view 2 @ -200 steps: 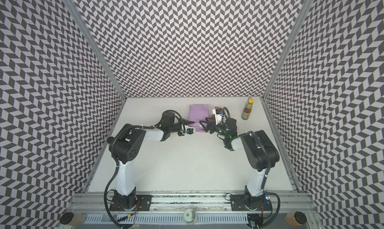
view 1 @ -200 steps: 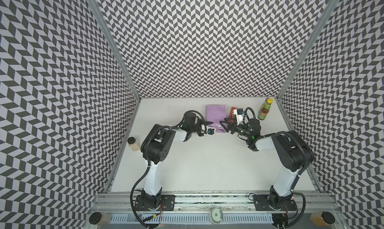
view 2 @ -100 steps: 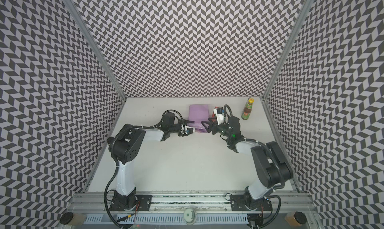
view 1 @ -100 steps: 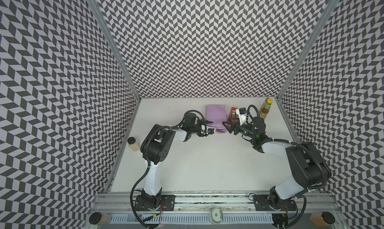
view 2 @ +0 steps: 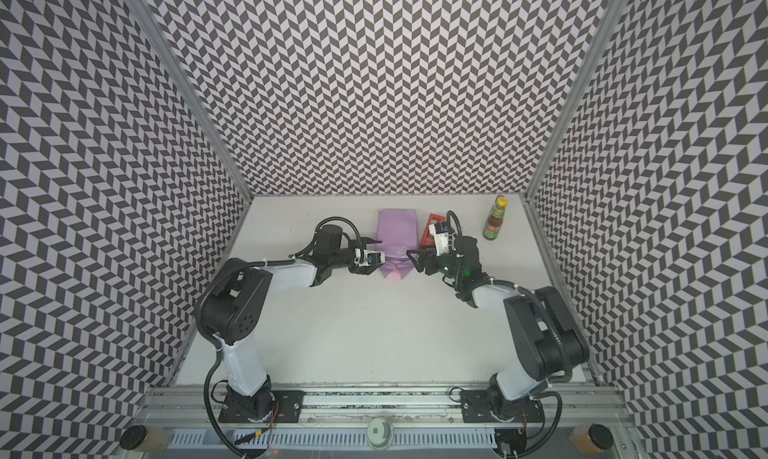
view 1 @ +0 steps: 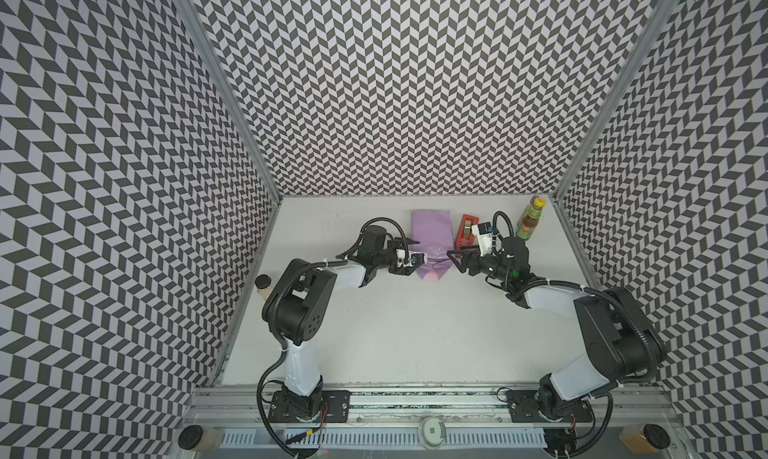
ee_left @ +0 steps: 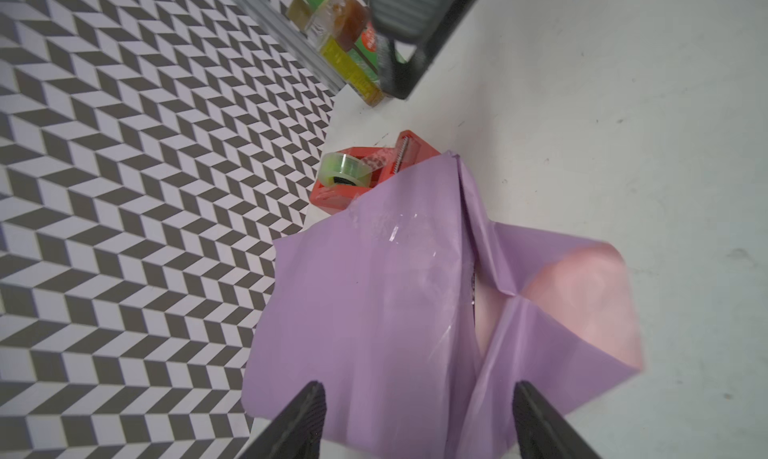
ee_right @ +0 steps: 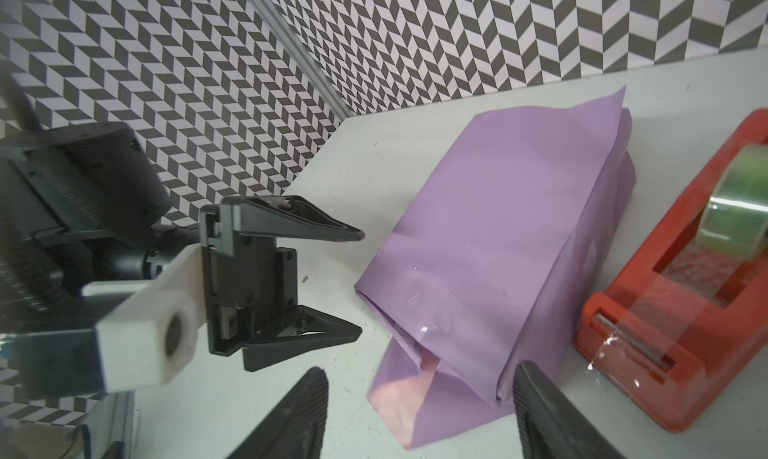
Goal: Wrap the gift box in paper
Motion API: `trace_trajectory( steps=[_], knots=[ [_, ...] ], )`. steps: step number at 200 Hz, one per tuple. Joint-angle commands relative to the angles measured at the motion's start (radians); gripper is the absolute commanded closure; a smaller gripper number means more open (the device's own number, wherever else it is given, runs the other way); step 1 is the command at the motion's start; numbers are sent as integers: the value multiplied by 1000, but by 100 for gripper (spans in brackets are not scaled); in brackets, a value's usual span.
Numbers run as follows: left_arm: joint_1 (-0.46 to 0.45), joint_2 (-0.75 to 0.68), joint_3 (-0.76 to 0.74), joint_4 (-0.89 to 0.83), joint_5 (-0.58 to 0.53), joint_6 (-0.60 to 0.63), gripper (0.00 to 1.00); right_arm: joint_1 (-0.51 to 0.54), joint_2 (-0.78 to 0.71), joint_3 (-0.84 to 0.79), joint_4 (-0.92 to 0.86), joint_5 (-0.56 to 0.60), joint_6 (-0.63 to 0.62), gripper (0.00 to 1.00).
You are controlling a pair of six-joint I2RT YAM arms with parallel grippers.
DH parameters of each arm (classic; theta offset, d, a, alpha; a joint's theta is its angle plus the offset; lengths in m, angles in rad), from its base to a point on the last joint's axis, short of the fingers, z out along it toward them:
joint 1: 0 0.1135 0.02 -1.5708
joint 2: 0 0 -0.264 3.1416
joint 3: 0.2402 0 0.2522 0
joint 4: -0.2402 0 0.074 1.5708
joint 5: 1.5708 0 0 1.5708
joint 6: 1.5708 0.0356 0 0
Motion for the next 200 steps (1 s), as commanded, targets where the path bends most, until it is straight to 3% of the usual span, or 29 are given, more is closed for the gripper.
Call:
trace_trajectory(
  steps=[1, 29, 60, 81, 113, 143, 174, 200],
  knots=[
    [-6, -128, -63, 88, -8, -235, 27, -4, -84, -22, -58, -45, 79, 26],
    [-52, -260, -110, 111, -100, -590, 31, -5, -145, -40, -118, -240, 189, 24],
    [-68, -358, -177, 105, -100, -944, 35, -2, -181, -92, -86, -410, 368, 23],
    [-64, -408, -212, 98, -108, -1134, 38, -2, -223, -127, -25, -508, 440, 23],
    [-59, -437, -204, 25, -137, -1342, 38, -6, -255, -109, -58, -552, 454, 21],
    [-57, -417, -178, -82, -152, -1434, 39, -25, -229, -70, -177, -448, 376, 23],
    [-54, -362, -152, -183, -149, -1472, 39, -28, -228, 25, -432, -70, 153, 24],
    [-38, -324, -144, -203, -154, -1461, 38, -30, -224, 12, -378, 130, 110, 24]
  ],
)
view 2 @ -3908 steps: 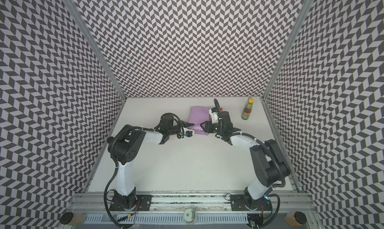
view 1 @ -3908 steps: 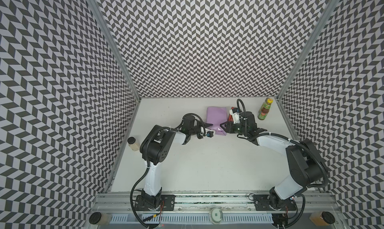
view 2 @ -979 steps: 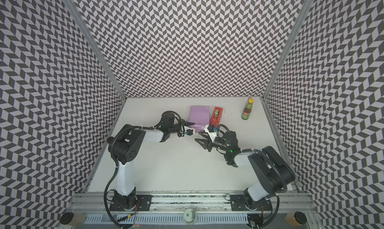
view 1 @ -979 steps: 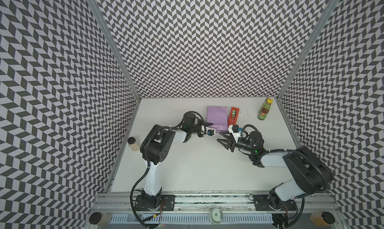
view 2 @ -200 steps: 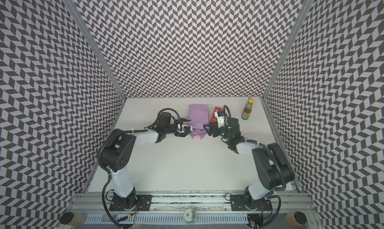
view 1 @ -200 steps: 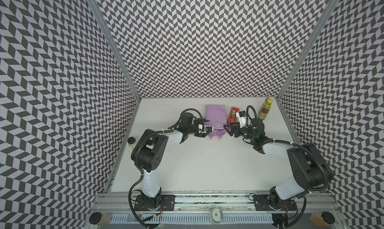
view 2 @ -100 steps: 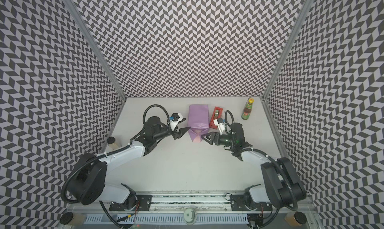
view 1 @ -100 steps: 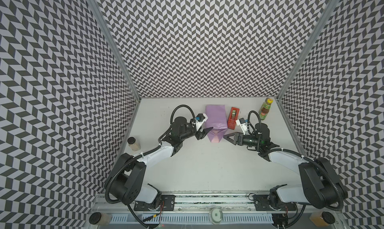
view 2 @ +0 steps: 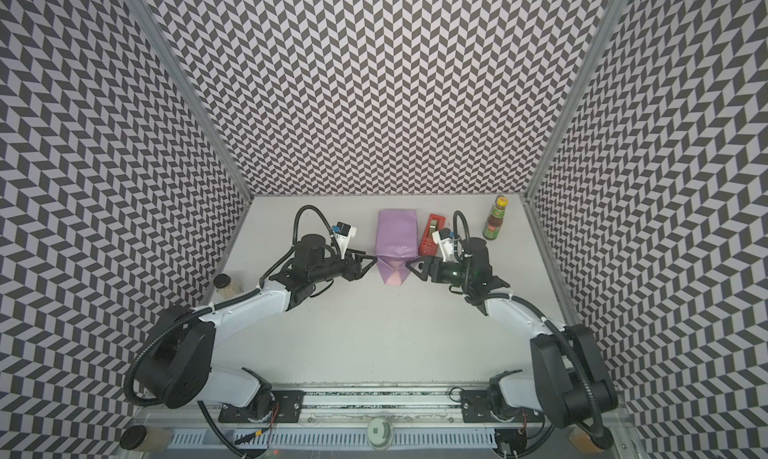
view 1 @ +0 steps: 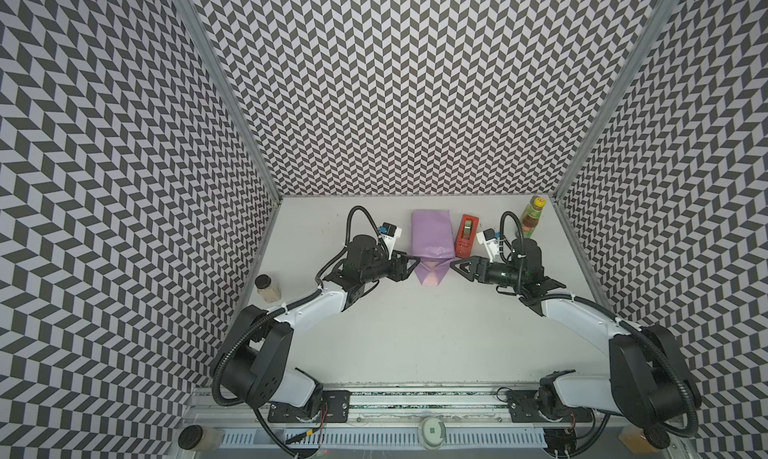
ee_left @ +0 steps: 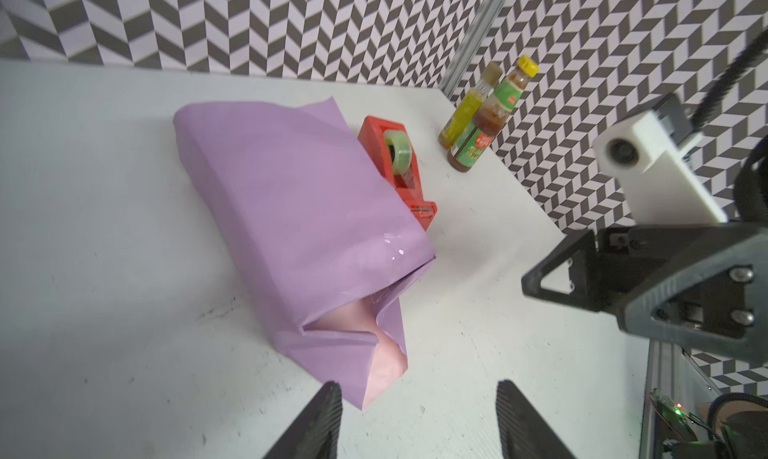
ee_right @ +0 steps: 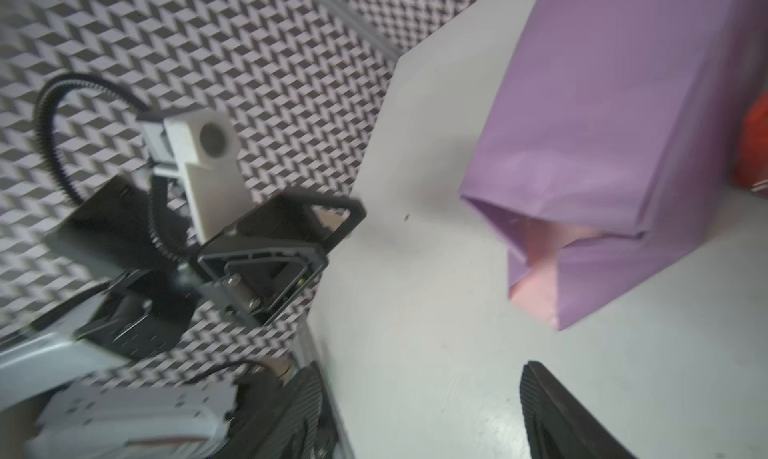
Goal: Wrap the gift box in paper
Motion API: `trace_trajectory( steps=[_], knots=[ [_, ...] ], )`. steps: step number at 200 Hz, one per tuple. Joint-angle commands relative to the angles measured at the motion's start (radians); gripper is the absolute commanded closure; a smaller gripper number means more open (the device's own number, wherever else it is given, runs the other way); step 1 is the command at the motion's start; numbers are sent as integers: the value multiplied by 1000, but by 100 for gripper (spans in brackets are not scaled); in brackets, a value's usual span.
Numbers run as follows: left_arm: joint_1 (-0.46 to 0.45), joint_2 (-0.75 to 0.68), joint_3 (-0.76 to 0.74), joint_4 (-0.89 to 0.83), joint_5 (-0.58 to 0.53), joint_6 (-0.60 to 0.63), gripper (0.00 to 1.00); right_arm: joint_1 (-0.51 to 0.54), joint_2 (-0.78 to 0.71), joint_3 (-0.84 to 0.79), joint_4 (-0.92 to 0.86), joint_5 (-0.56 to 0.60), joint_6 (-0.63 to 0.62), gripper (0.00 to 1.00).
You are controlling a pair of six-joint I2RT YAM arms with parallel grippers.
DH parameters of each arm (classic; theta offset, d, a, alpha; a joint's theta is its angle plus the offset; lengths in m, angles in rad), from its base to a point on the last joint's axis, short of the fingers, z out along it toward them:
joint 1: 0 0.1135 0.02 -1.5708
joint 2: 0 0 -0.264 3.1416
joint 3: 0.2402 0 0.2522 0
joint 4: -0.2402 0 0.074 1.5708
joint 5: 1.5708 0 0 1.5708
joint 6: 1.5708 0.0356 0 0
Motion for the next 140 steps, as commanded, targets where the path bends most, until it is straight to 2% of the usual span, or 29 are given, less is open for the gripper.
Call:
trace_trajectory(
  steps=[1, 14, 27, 54, 69, 96, 117, 140],
  knots=[
    [20, 34, 25, -69, -12, -38, 38, -6, 4, 1, -14, 276, -106, 24],
    [42, 62, 53, -92, 3, -26, 39, -6, 48, 7, 16, 242, -93, 24],
    [44, 84, 95, -130, -11, 49, 38, 14, 93, 17, 30, 232, -81, 26],
    [50, 148, 206, -202, -89, 129, 33, 76, 124, 13, 19, 360, -131, 26],
    [75, 197, 268, -205, -83, 80, 29, 76, 128, 21, 54, 391, -137, 26],
    [123, 292, 317, -97, -21, -108, 21, 88, 196, 108, 108, 392, -109, 20],
    [129, 383, 412, -117, -16, -156, 19, 93, 275, 212, 82, 466, -114, 16],
    [131, 471, 518, -162, -6, -181, 18, 95, 366, 342, 48, 485, -149, 15]
  ],
)
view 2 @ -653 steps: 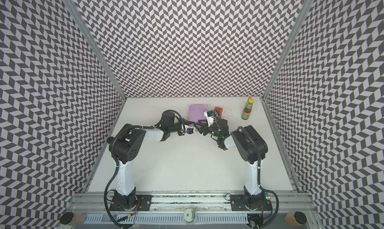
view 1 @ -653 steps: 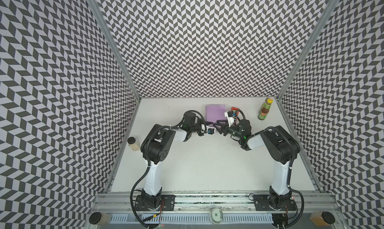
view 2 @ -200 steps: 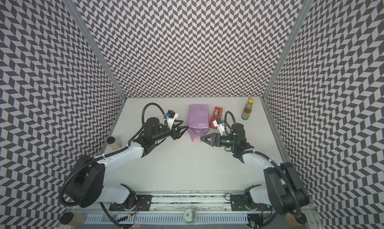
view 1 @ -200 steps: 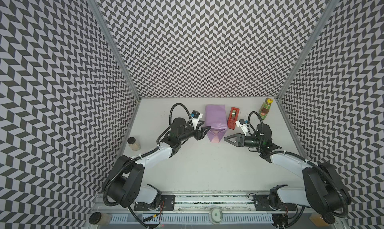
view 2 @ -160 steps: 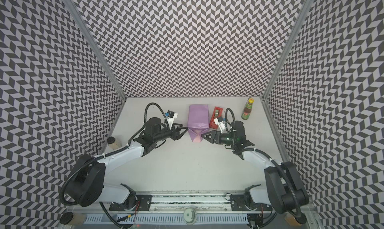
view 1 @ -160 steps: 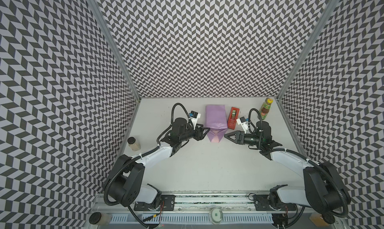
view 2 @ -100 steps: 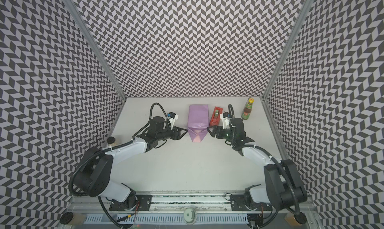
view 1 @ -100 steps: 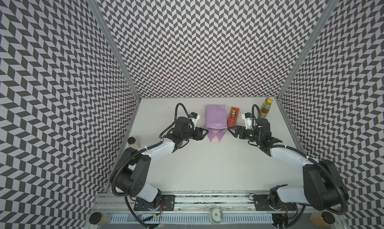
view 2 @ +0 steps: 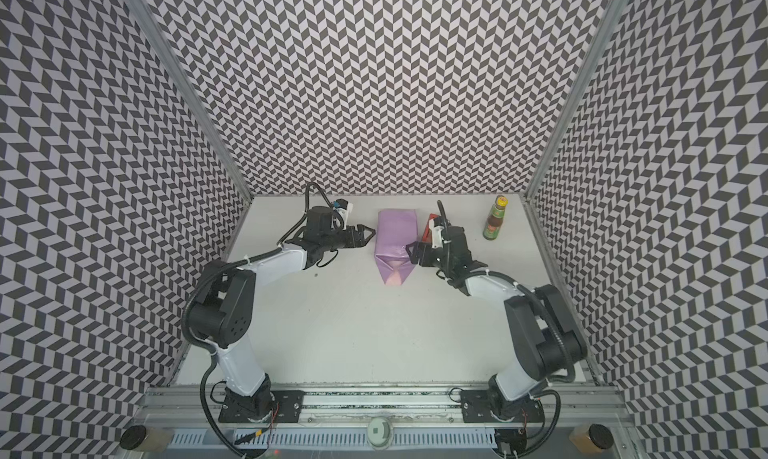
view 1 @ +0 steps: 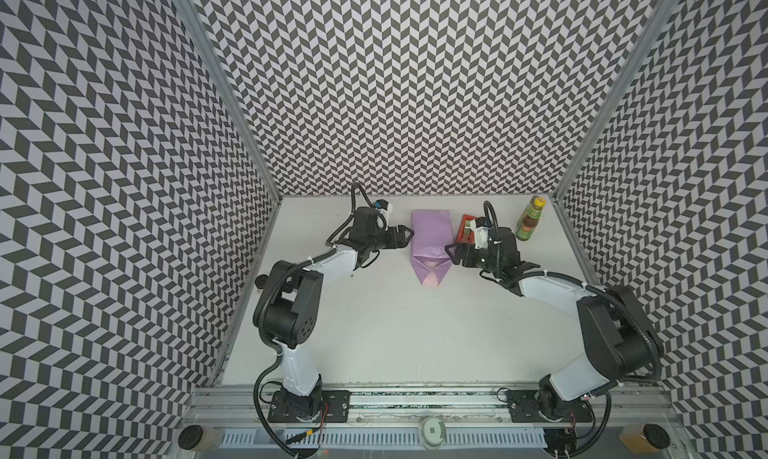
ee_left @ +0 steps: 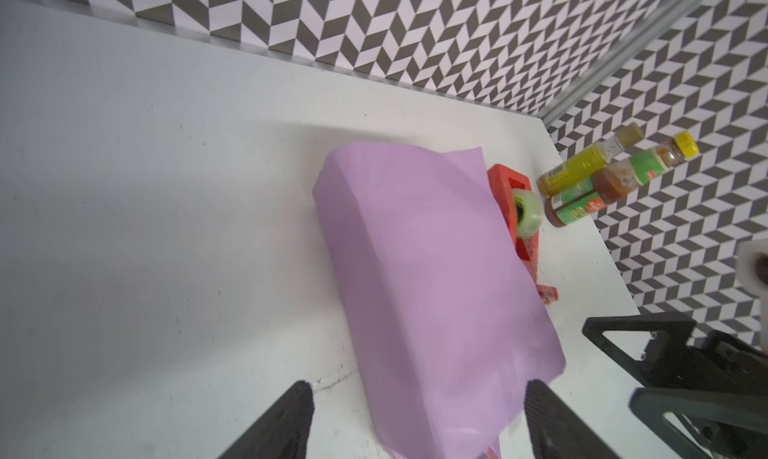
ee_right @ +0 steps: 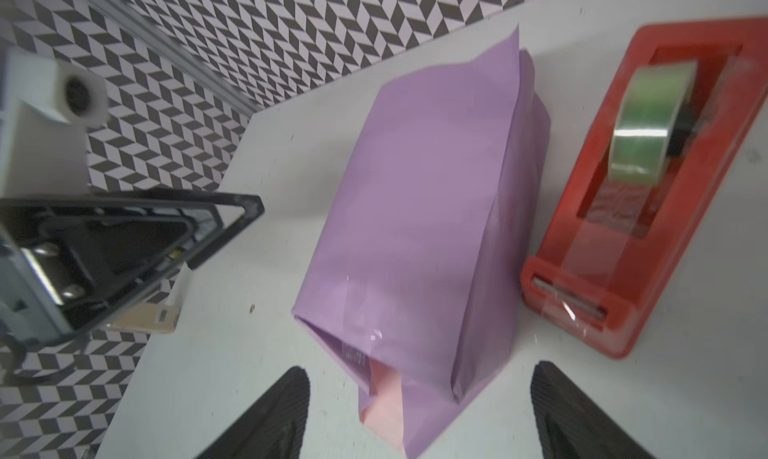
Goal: Wrap the gift box in paper
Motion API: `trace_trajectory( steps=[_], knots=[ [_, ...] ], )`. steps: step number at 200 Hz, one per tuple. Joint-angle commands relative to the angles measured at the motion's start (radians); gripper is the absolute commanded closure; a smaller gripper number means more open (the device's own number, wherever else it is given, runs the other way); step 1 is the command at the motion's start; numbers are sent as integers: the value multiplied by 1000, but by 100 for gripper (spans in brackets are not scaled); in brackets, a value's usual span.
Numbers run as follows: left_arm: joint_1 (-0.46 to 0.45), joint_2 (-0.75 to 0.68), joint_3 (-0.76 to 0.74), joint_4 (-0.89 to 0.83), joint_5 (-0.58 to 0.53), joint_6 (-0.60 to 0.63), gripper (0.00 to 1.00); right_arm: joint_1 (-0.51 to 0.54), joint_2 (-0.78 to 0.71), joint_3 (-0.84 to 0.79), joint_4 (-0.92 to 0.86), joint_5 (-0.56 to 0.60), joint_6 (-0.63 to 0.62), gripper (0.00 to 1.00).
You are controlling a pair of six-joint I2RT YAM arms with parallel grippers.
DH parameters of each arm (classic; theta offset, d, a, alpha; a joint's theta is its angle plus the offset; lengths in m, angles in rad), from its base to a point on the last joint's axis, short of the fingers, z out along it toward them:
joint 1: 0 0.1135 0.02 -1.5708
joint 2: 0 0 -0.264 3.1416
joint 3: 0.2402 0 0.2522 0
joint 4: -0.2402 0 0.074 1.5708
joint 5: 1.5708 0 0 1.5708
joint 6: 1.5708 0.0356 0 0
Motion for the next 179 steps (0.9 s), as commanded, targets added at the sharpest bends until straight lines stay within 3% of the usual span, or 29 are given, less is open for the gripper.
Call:
trace_trajectory(
  steps=[1, 41, 104, 179],
  knots=[
    [-3, 67, 102, -30, 23, -78, 18, 9, 74, 120, 20, 72, -36, 15],
    [9, 186, 250, -145, 39, -138, 21, 11, 238, 325, -93, 154, -84, 17],
    [9, 250, 288, -164, 79, -188, 25, 15, 407, 509, -185, 192, -101, 18],
    [-5, 251, 250, -125, 157, -215, 33, 39, 440, 513, -184, 44, -100, 22]
  ],
)
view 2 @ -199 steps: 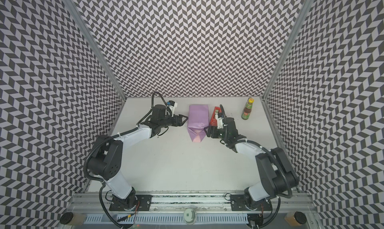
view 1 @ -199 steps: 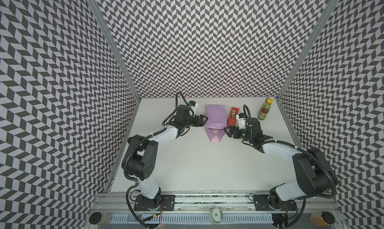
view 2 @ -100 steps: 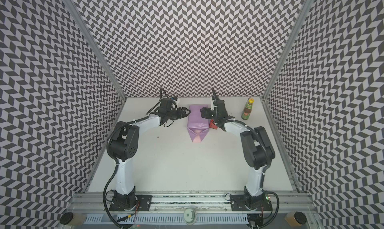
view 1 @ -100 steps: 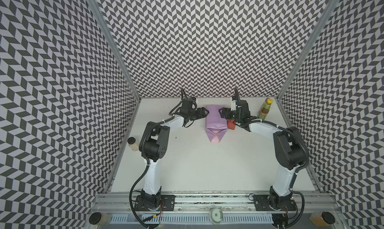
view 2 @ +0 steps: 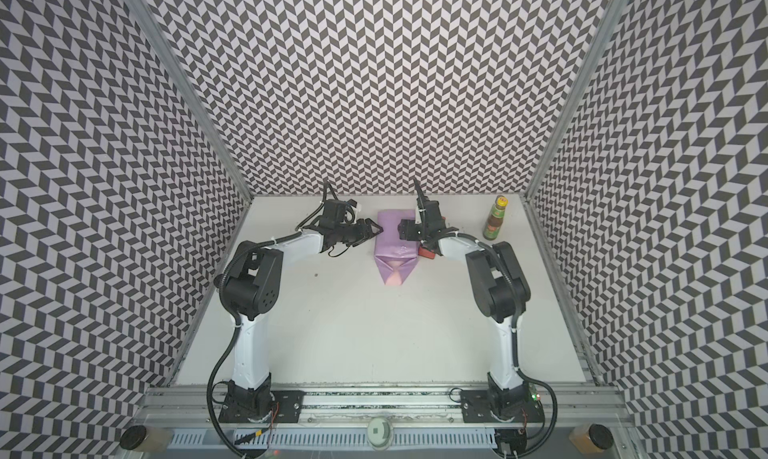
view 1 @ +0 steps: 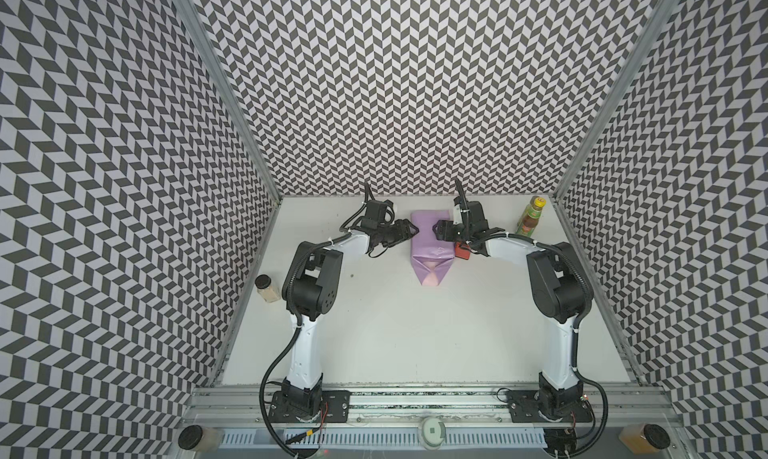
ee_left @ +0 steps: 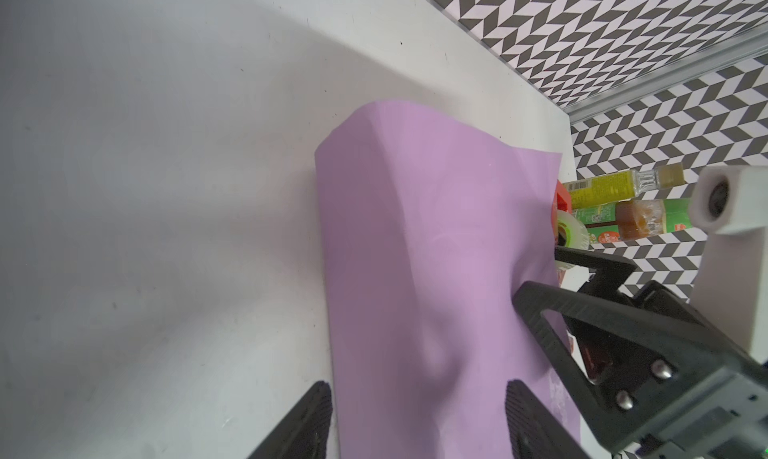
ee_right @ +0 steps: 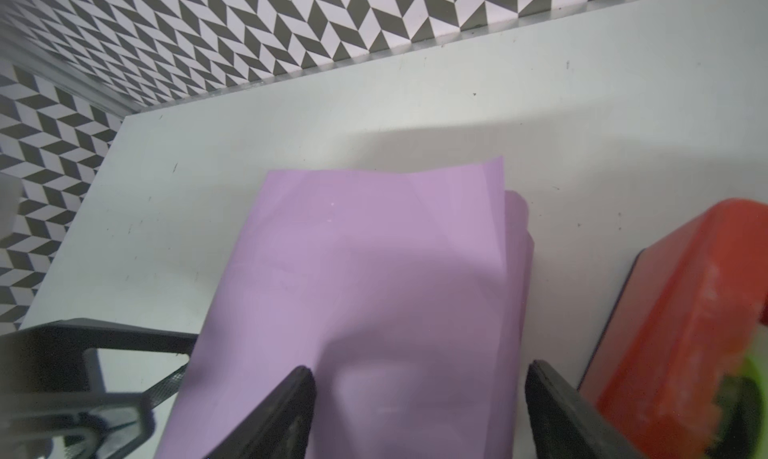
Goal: Wrap the gift box in paper
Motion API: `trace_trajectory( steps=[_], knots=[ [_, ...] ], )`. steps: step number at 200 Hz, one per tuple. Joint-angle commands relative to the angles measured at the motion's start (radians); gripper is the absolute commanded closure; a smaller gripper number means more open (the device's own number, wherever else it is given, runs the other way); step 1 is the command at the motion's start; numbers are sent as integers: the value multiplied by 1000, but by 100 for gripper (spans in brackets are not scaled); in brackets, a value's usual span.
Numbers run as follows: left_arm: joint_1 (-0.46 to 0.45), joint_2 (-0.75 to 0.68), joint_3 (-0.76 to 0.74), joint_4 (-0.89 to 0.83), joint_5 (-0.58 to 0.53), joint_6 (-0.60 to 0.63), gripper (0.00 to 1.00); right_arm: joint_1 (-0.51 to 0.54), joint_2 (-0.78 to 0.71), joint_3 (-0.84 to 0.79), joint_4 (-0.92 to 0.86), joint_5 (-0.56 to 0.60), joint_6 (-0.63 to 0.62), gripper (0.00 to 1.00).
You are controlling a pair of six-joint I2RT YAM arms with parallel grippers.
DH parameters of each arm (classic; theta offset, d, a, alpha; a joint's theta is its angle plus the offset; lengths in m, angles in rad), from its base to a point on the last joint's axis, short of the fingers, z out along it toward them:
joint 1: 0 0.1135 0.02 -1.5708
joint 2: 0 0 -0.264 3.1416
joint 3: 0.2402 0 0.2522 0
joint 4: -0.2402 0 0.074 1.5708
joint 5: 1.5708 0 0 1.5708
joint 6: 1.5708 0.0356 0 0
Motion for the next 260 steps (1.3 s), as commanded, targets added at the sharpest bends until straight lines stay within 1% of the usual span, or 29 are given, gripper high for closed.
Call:
trace_trajectory(
  steps=[1, 27, 76, 119, 153, 173, 185, 202, 224, 239, 249, 260],
  knots=[
    [-8, 8, -12, 23, 43, -14, 34, 22, -7, 0, 21, -63, -13, 22],
    [-9, -23, -62, 48, 67, -37, 36, 25, -46, -57, 56, -129, 19, 23],
    [-12, -162, -264, 152, 86, -95, 39, 52, -143, -198, 144, -225, 93, 26],
    [-13, -268, -449, 231, 102, -151, 40, 102, -214, -322, 193, -234, 150, 27],
    [-18, -383, -607, 245, 84, -153, 38, 166, -291, -422, 232, -223, 196, 27],
    [-8, -450, -668, 227, 35, -131, 36, 177, -338, -463, 233, -205, 198, 25],
    [0, -471, -678, 202, 11, -104, 32, 167, -367, -468, 205, -168, 168, 22],
    [19, -496, -669, 150, -15, -56, 28, 144, -418, -464, 126, -99, 91, 17],
    [55, -556, -659, 85, -78, 26, 22, 137, -516, -509, 33, 11, -5, 15],
    [74, -588, -627, 49, -133, 94, 20, 139, -585, -566, 5, -3, -44, 14],
    [75, -586, -568, 13, -155, 141, 19, 148, -633, -615, 2, -30, -57, 14],
    [63, -561, -489, -18, -154, 192, 21, 163, -682, -672, 11, -59, -58, 14]
  ],
)
